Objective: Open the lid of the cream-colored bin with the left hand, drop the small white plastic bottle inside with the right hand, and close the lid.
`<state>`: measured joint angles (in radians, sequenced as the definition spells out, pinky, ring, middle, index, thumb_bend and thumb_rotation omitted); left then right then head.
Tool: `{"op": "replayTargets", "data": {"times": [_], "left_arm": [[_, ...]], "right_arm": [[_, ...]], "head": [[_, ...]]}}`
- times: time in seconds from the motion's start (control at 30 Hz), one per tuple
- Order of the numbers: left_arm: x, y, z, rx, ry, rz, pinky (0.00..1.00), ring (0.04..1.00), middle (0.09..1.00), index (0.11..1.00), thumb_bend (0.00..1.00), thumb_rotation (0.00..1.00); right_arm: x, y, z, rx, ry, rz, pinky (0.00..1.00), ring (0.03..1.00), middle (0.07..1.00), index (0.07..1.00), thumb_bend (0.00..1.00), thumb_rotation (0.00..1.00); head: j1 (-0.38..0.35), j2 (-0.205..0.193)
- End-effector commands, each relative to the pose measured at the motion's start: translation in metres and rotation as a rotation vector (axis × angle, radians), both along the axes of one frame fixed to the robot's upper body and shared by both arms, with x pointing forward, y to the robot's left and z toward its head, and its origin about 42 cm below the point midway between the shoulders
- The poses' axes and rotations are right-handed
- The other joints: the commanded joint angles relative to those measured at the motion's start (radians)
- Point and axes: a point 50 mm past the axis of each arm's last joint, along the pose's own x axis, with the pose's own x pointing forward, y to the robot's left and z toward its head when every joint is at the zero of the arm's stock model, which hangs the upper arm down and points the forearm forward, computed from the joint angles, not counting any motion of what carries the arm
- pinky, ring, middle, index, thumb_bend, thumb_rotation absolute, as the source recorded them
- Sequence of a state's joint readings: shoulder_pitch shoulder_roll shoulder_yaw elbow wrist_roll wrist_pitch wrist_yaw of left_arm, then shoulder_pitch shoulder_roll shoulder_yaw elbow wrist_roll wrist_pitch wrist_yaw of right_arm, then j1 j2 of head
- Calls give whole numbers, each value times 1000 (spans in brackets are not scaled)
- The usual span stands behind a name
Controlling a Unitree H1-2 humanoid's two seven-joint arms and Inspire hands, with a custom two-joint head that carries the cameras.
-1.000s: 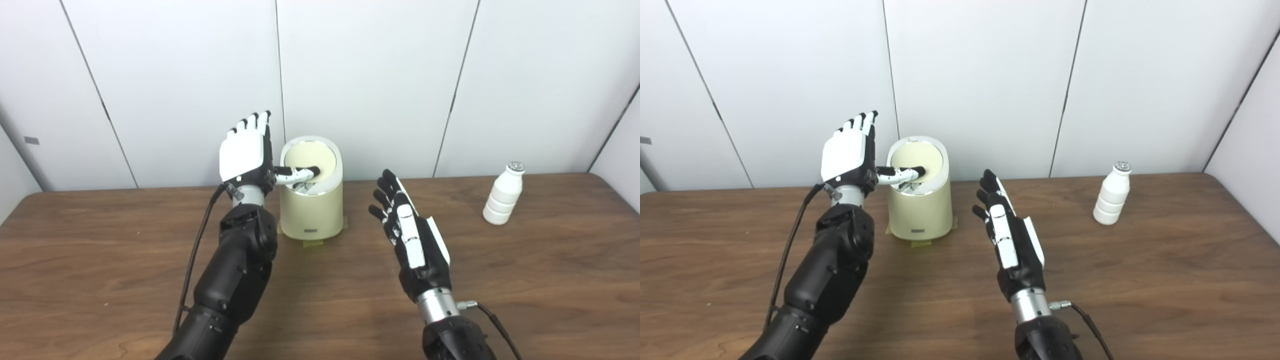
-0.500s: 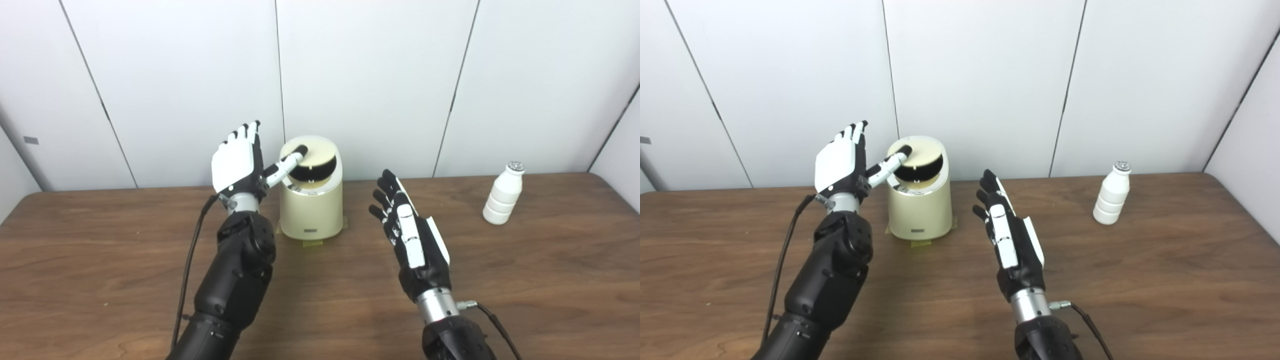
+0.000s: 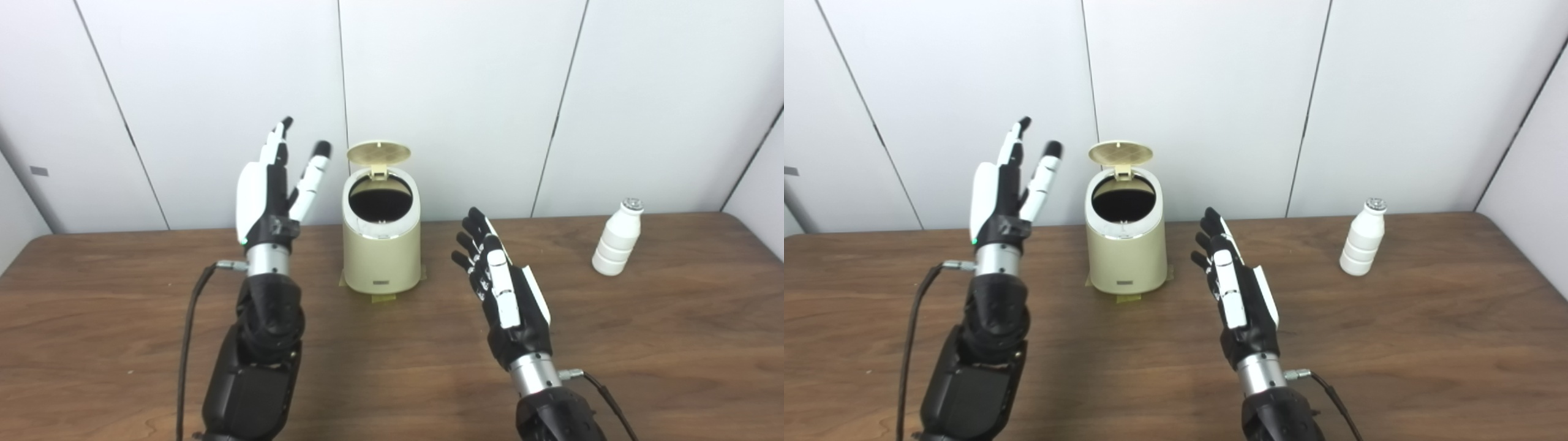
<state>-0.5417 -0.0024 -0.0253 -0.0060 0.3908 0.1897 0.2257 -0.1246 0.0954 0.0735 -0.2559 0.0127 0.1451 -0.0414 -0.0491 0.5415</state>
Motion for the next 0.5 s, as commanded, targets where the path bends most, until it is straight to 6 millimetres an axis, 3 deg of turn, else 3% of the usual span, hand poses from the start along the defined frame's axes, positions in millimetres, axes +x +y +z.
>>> {"op": "replayTargets", "data": {"times": [0.0, 0.17, 0.3, 0.47], "left_arm": [[-6, -3, 36, -91, -127, -75, 893, 951, 954, 970, 341, 1000], [-25, 11, 37, -137, -93, -167, 887, 945, 955, 959, 265, 999], [-42, 23, 30, -175, -86, -206, 898, 937, 943, 946, 218, 897], [-60, 36, 16, -233, -67, -264, 935, 950, 954, 962, 263, 923]], "right_arm": [[6, 2, 21, 17, -119, -1, 880, 940, 956, 946, 130, 1000], [8, -2, 22, -1, -130, -7, 886, 938, 956, 949, 181, 1000], [12, -12, 23, -13, -138, -28, 949, 965, 975, 974, 280, 997], [16, -26, 25, -36, -164, -61, 934, 954, 969, 971, 255, 1000]], "head": [[0, -1], [2, 1], [3, 0], [-9, -2]]}}
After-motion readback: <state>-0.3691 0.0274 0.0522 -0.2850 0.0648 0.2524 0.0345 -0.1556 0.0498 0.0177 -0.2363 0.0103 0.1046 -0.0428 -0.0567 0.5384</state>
